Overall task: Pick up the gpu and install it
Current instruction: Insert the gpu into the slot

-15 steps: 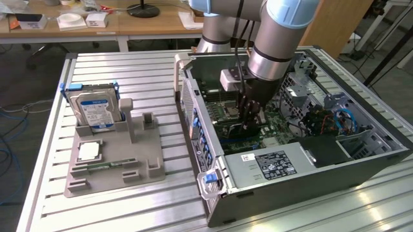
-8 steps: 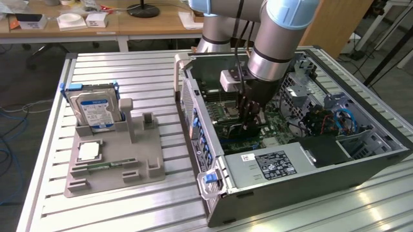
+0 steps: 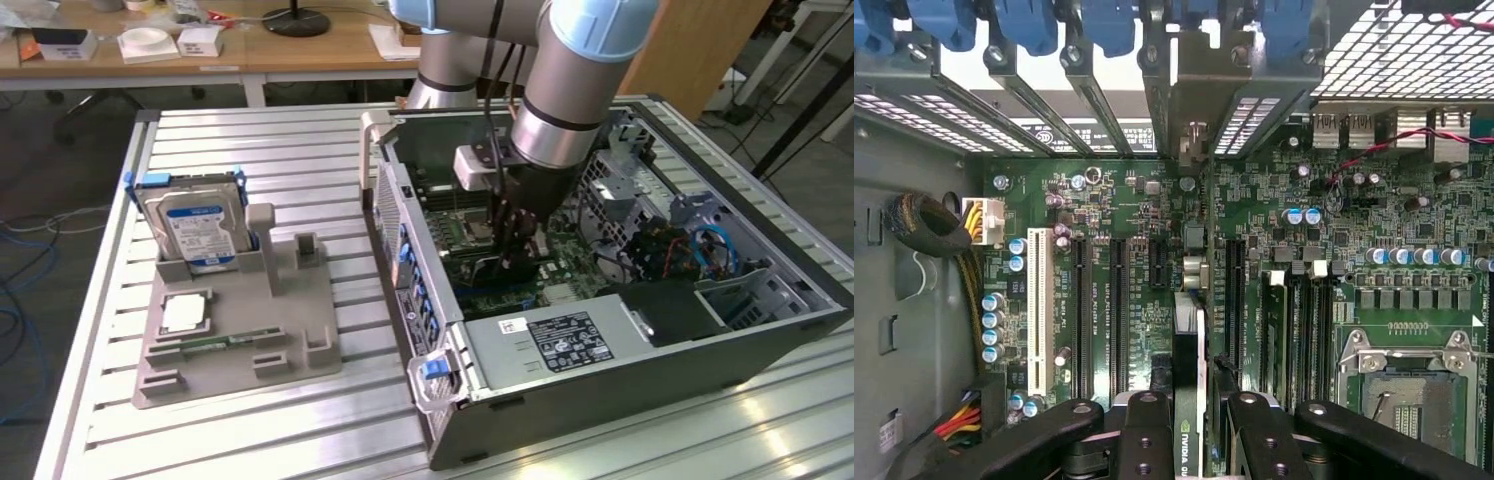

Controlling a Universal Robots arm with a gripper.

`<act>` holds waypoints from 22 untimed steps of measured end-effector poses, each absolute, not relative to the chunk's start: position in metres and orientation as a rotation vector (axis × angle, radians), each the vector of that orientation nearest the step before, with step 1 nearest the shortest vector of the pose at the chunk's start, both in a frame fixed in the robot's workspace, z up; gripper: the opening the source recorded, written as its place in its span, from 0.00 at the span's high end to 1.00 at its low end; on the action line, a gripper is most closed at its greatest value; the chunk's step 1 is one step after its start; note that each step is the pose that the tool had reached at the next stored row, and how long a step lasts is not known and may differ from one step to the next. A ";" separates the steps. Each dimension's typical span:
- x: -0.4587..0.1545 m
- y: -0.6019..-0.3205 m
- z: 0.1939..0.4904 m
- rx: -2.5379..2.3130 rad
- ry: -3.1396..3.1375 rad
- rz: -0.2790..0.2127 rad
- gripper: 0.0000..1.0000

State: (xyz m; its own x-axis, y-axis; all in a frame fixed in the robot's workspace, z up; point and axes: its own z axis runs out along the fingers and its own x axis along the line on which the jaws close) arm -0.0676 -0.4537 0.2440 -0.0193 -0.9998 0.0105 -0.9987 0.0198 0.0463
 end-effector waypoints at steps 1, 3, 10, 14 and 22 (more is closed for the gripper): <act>-0.068 -0.454 0.244 2.171 -2.215 -0.042 0.74; -0.068 -0.454 0.244 2.171 -2.215 -0.040 0.73; -0.068 -0.454 0.256 2.171 -2.214 -0.040 0.60; -0.068 -0.454 0.274 2.171 -2.215 -0.039 0.53; -0.068 -0.454 0.279 2.171 -2.216 -0.039 0.67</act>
State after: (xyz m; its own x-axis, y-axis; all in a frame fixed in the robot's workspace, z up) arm -0.0683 -0.4537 0.2793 -0.0203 -0.9997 0.0108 -0.9987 0.0208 0.0457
